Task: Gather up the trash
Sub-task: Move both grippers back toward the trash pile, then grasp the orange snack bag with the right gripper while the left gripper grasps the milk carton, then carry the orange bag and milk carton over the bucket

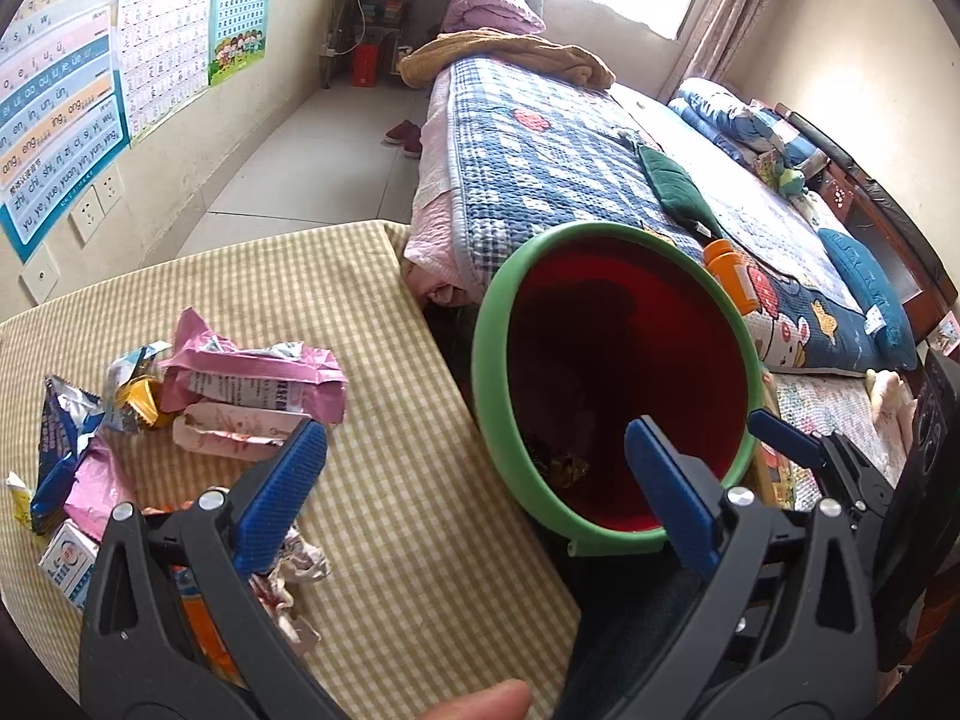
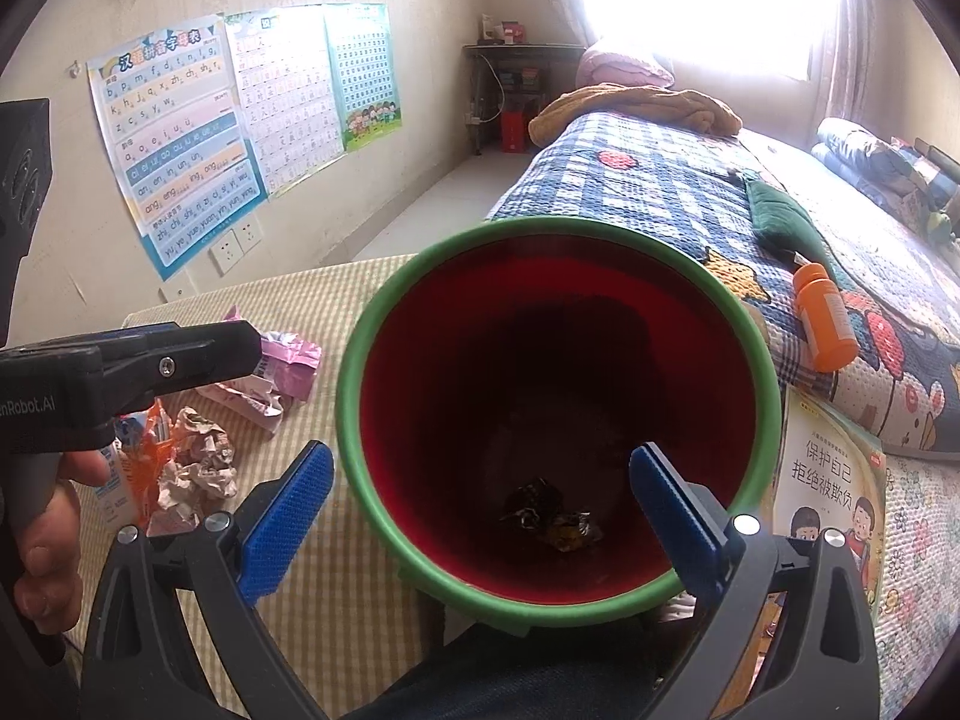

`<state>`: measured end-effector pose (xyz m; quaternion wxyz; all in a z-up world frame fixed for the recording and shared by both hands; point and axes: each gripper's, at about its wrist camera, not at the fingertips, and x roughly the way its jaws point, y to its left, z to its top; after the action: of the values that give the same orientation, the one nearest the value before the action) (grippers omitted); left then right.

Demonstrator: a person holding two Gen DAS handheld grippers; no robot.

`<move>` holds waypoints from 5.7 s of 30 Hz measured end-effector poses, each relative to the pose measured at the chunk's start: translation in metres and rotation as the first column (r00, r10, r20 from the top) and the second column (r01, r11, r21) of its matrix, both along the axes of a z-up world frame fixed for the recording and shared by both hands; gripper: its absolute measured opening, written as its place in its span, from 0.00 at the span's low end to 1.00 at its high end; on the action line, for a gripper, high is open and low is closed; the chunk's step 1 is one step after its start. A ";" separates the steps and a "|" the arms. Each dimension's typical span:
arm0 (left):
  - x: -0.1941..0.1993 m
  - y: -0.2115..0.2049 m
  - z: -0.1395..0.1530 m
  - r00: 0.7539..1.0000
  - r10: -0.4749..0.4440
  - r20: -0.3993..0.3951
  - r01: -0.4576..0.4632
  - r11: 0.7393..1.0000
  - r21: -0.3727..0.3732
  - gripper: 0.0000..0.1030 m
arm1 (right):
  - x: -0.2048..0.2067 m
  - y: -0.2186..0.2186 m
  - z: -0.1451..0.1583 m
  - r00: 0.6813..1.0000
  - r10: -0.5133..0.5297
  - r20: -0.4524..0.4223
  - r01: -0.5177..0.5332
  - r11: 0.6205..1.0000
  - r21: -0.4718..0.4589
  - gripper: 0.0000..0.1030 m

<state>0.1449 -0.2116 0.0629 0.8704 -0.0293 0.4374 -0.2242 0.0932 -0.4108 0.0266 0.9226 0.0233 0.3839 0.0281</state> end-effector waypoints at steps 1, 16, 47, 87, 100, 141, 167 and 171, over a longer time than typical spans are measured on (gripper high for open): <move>-0.002 0.006 0.002 1.000 0.008 0.005 -0.008 1.000 -0.001 0.95 | -0.001 0.006 0.002 1.000 0.010 0.003 -0.010 1.000 -0.001 0.93; -0.044 0.124 0.010 0.980 0.198 0.027 -0.198 0.980 0.003 0.95 | -0.007 0.106 0.014 0.982 0.191 0.009 -0.191 0.982 -0.014 0.93; -0.083 0.245 -0.065 0.897 0.392 -0.204 -0.414 0.907 -0.075 0.94 | -0.012 0.209 -0.007 0.919 0.387 -0.077 -0.388 0.922 -0.005 0.93; -0.031 0.232 -0.128 0.897 0.201 -0.393 -0.332 0.894 -0.301 0.50 | 0.047 0.232 -0.039 0.914 0.380 -0.144 -0.379 0.925 0.032 0.93; -0.026 0.226 -0.133 0.896 0.191 -0.402 -0.334 0.885 -0.324 0.48 | 0.063 0.232 -0.049 0.920 0.356 -0.161 -0.351 0.934 0.062 0.77; -0.073 0.226 -0.052 0.944 0.252 -0.213 -0.296 0.931 -0.214 0.38 | 0.028 0.202 0.009 0.942 0.333 -0.038 -0.329 0.941 0.083 0.52; -0.043 0.153 -0.014 0.983 0.130 -0.129 -0.154 0.968 -0.197 0.38 | 0.018 0.123 0.028 0.983 0.183 0.025 -0.185 0.977 0.109 0.52; -0.036 0.136 -0.013 0.987 0.099 -0.125 -0.122 0.973 -0.197 0.38 | 0.017 0.108 0.028 0.988 0.153 0.027 -0.155 0.982 0.109 0.52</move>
<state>0.1084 -0.0759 0.0496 0.8474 -0.1556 0.4589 -0.2169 0.1103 -0.3033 0.0544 0.9185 0.0444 0.3738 0.1210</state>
